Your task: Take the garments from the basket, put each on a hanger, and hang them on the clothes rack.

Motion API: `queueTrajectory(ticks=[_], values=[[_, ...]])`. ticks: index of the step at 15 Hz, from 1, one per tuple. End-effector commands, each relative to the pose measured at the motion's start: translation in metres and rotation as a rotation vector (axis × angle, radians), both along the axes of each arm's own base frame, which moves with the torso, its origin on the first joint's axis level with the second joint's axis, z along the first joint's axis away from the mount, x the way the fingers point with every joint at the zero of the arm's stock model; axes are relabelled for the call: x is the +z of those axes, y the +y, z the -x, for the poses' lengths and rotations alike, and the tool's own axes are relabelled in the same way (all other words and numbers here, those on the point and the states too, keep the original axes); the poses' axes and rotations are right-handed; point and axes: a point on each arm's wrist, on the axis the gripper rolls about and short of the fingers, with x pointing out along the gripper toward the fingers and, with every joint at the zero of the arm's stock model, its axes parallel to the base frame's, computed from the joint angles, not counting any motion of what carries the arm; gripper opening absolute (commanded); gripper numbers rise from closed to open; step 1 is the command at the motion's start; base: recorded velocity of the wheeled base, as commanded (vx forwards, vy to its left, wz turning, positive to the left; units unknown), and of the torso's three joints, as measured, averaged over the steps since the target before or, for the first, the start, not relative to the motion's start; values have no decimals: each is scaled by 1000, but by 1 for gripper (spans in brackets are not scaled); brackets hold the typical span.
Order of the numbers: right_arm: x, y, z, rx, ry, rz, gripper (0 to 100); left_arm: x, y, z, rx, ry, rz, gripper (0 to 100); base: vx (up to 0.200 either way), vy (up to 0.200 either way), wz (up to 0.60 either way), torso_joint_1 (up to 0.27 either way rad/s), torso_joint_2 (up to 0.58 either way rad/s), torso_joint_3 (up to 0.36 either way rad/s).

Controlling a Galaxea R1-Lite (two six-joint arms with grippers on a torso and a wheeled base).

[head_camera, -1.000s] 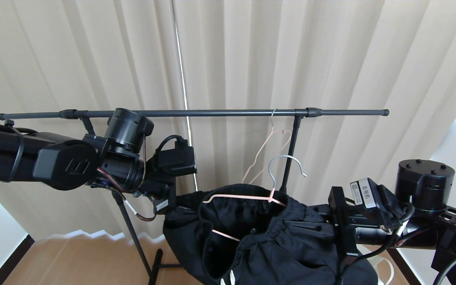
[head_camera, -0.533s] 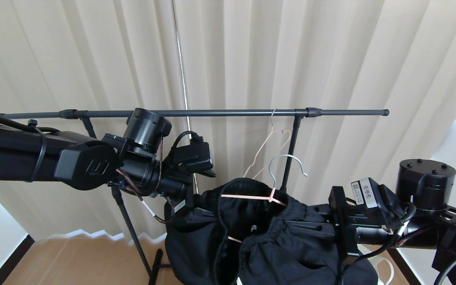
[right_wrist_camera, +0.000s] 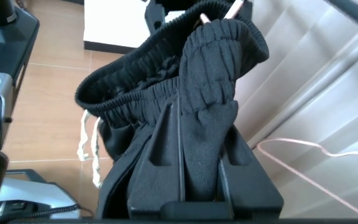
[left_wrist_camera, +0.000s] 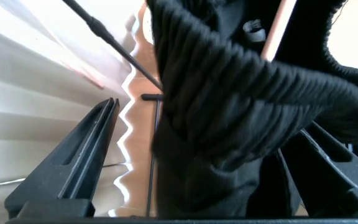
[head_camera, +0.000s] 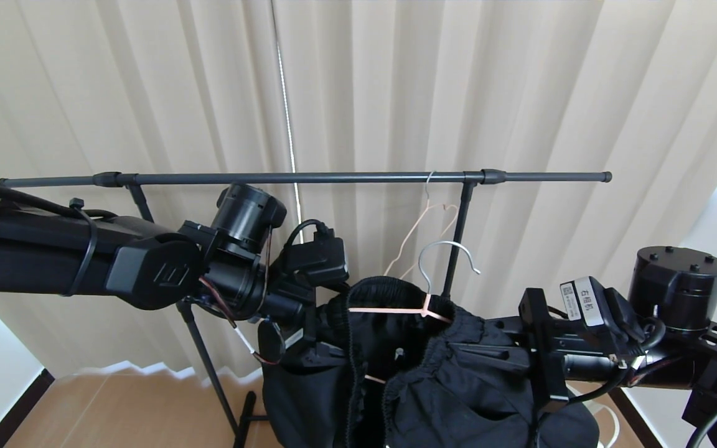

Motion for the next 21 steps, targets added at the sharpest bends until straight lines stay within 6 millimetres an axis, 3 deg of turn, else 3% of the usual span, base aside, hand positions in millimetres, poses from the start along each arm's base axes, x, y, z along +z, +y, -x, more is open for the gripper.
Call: queueTrajectory(ticks=[1, 2, 3, 9, 16, 17, 21], values=[[0, 1, 1, 4, -4, -2, 0, 0, 0, 1, -9, 6, 7, 100, 0, 0, 0, 0, 0, 0], [0, 1, 1, 5, -4, -2, 0, 0, 0, 1, -10, 7, 8, 100, 0, 0, 0, 0, 0, 0], [0, 1, 1, 5, -4, -2, 0, 0, 0, 2, -17, 9, 14, 0, 0, 0, 0, 0, 0, 0], [3, 2, 1, 2, -4, -18, 0, 8, 8, 19, -25, 35, 40, 0, 0, 0, 0, 0, 0, 0], [7, 0, 3, -5, 21, -34, 0, 12, 11, 17, -2, 21, 58, 0, 0, 0, 0, 0, 0, 0], [7, 0, 3, -8, 21, -34, 100, 12, 12, 16, 2, 7, 66, 0, 0, 0, 0, 0, 0, 0], [10, -11, -5, -55, 12, -40, 100, 17, 30, 16, 50, -14, 75, 0, 0, 0, 0, 0, 0, 0]])
